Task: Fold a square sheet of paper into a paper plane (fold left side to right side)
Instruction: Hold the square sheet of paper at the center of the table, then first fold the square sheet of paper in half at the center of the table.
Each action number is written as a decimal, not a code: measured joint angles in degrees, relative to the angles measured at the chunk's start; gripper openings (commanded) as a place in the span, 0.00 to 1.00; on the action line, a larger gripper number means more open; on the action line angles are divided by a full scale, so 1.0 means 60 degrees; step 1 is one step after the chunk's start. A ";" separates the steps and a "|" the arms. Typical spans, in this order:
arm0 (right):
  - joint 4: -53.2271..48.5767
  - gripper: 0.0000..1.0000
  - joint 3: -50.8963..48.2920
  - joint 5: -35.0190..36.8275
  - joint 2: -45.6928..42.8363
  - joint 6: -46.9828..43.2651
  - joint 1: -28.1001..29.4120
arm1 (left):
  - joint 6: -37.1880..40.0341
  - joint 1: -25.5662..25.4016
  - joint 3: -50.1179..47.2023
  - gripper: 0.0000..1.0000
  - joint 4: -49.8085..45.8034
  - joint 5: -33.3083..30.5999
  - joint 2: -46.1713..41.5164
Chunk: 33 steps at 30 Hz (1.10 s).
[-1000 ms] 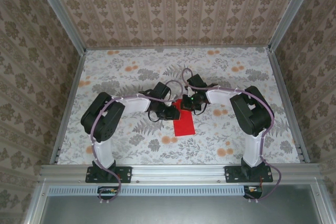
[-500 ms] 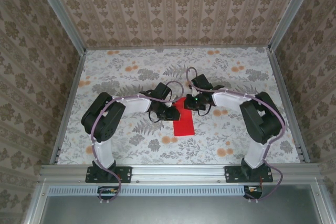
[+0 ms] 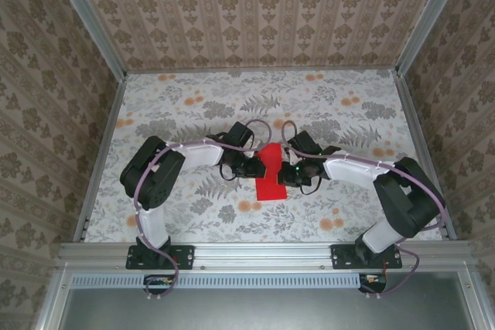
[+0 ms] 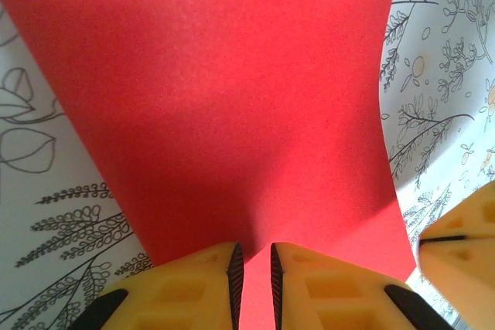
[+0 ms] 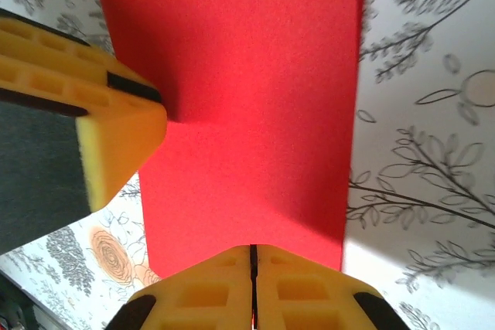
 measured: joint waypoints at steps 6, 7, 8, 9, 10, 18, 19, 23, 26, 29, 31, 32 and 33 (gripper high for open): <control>-0.0029 0.08 0.0036 -0.0011 0.0634 0.0069 0.0280 | 0.0000 0.0000 0.0018 0.22 -0.0025 -0.0004 0.0000; -0.0044 0.07 0.0069 0.0025 0.0634 0.0073 0.0277 | 0.0000 0.0000 0.0029 0.23 -0.0040 -0.0004 0.0000; -0.0047 0.07 0.0095 0.0040 0.0670 0.0073 0.0284 | 0.0000 -0.0007 0.0058 0.23 -0.0073 0.0000 0.0000; -0.0062 0.07 0.0109 0.0044 0.0685 0.0069 0.0288 | 0.0004 -0.0025 0.0091 0.24 -0.0117 -0.0018 0.0000; -0.0087 0.07 0.0120 0.0051 0.0688 0.0066 0.0288 | 0.0004 -0.0040 0.0127 0.24 -0.0160 -0.0036 0.0000; -0.0273 0.07 0.0248 0.0106 0.0769 0.0058 0.0288 | 0.0007 -0.0029 0.0579 0.23 -0.0299 -0.0069 0.0000; -0.0288 0.06 0.0266 0.0113 0.0783 0.0058 0.0288 | 0.0007 -0.0018 0.0601 0.23 -0.0299 -0.0069 0.0000; -0.0386 0.06 0.0339 0.0127 0.0820 0.0022 0.0288 | 0.0007 0.0044 0.0641 0.22 -0.0270 -0.0073 0.0117; -0.0452 0.06 0.0375 0.0171 0.0831 -0.0018 0.0291 | 0.0007 0.0091 0.0641 0.22 -0.0255 -0.0113 0.0310; -0.0521 0.06 0.0423 0.0229 0.0856 -0.0051 0.0299 | 0.0007 0.0153 0.0641 0.22 -0.0226 -0.0098 0.0412; -0.0532 0.06 0.0426 0.0237 0.0860 -0.0055 0.0302 | 0.0011 0.0157 0.0641 0.21 -0.0222 -0.0098 0.0415; -0.0539 0.06 0.0430 0.0255 0.0860 -0.0062 0.0313 | 0.0011 0.0157 0.0641 0.21 -0.0211 -0.0109 0.0415; -0.0561 0.06 0.0444 0.0273 0.0860 -0.0084 0.0317 | 0.0011 0.0160 0.0641 0.21 -0.0204 -0.0117 0.0419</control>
